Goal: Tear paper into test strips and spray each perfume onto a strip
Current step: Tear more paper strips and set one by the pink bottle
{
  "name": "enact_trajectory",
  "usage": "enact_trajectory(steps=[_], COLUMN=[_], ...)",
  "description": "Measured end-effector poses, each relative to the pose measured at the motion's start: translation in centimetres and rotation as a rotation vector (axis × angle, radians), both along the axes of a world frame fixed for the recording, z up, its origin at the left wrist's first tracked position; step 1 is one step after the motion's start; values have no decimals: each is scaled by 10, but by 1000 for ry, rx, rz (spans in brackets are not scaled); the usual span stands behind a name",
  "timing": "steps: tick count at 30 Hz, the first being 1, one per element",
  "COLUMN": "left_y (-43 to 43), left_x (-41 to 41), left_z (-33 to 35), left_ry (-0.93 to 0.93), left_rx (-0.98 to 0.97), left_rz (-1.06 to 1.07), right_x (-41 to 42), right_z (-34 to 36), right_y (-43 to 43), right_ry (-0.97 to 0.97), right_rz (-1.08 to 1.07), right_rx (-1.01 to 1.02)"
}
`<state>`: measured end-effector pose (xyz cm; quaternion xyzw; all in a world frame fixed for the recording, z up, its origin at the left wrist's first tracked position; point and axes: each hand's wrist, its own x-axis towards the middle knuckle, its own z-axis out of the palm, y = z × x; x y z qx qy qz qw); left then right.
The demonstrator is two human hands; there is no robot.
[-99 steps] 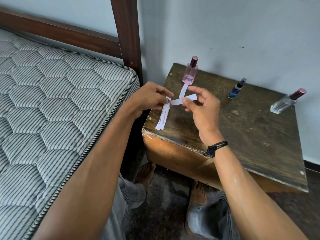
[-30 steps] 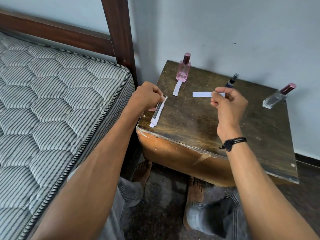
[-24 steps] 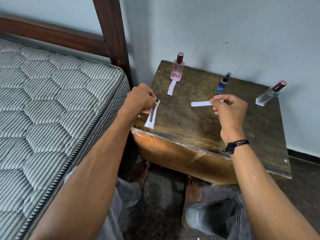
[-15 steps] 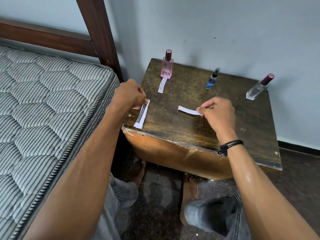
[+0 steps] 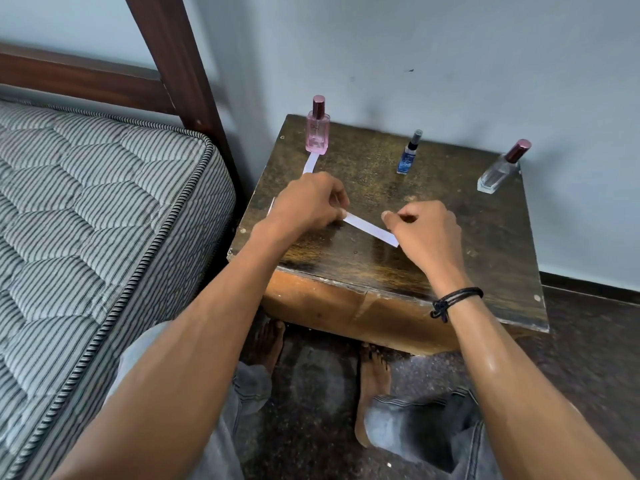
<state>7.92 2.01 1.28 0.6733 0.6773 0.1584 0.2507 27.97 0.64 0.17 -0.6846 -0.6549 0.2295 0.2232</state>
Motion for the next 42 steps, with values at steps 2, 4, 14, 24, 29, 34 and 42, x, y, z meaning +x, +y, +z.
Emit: enact_trajectory(steps=[2,4,14,24,29,34,42], left_y=[2,3,9,8,9,8,13], left_x=[1,3,20,28,29,29,15], left_z=[-2,-5,-7,-6,-8,-9,-6], left_ry=[4,8,57,24,23,45,-89], left_rx=[7,16,38,83,99,131,100], left_rz=[-6,-11,-48,-24,-36,-93,6], right_x=[2,5,17,19,17,17,7], right_z=[0,0,-9,-11,-10,-12,-19], right_y=[0,1,7,12,23,44,87], right_ry=[-15,-7,-21,54,166,374,394], right_rz=[12,29,172,178,70,-130,-214], right_rx=[-1,1,-60,-72,0,82,127])
